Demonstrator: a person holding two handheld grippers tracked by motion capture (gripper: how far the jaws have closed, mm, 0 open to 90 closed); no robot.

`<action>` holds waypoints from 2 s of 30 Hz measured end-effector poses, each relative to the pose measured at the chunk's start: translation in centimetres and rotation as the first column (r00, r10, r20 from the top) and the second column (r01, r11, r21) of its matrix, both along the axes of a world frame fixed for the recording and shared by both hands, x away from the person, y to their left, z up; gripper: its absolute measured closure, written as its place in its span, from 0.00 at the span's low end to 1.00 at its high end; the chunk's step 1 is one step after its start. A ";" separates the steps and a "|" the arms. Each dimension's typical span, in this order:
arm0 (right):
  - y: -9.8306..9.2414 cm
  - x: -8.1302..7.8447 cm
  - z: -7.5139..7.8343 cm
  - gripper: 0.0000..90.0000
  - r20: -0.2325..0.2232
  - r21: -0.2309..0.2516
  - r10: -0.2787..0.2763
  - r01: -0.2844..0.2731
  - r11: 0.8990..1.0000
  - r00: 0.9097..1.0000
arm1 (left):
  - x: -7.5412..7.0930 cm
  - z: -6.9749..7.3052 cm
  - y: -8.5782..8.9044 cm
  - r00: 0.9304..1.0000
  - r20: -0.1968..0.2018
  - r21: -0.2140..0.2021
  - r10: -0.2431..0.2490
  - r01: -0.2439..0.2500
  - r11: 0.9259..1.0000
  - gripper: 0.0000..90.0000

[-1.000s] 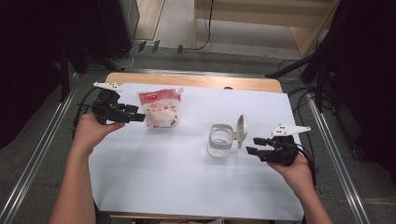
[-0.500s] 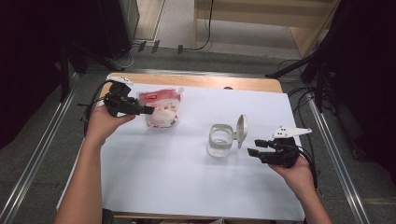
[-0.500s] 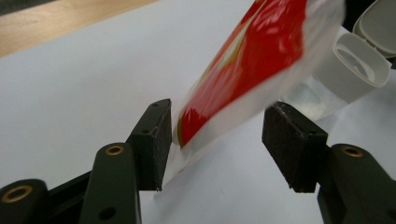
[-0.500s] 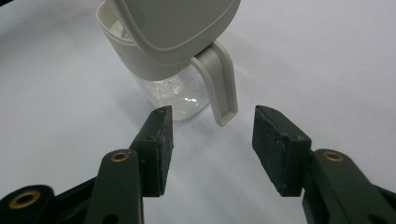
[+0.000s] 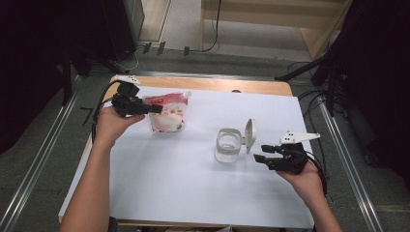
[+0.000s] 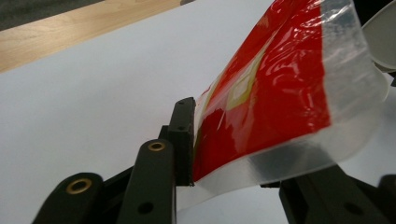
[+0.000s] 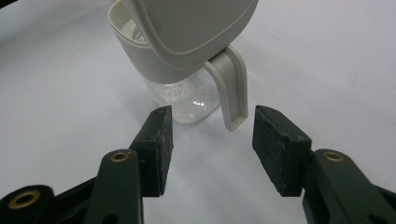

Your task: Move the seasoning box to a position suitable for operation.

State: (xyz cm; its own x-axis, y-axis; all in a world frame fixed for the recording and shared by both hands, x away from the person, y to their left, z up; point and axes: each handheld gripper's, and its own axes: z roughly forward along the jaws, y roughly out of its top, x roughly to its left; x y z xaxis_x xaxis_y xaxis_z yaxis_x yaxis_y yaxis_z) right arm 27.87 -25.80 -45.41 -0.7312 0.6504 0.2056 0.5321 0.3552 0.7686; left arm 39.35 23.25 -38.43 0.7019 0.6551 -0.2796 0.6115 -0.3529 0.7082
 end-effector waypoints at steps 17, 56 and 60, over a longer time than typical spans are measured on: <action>0.5 -0.4 0.4 0.56 0.017 0.008 0.027 -0.028 1.000 0.999 | 0.1 0.2 -0.2 0.995 -0.097 -0.031 0.013 -0.016 0.999 1.00; 4.5 -4.2 2.2 0.61 0.042 0.034 0.138 -0.139 0.990 0.990 | -3.3 5.3 -3.5 0.991 -0.055 -0.065 -0.121 0.117 0.991 1.00; 5.5 -4.3 2.0 0.62 0.034 0.028 0.166 -0.167 0.986 0.986 | -3.6 5.3 -3.9 0.990 -0.059 -0.050 -0.127 0.124 0.991 1.00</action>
State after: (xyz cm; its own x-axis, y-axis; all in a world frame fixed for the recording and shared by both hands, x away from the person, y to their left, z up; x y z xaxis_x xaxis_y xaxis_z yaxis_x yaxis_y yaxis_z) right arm 23.61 -20.28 -43.39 -0.8350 0.5129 0.1992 0.4433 0.4126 0.7958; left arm 35.71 19.32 -33.08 0.7581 0.5483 -0.3529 0.6076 -0.3975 0.6876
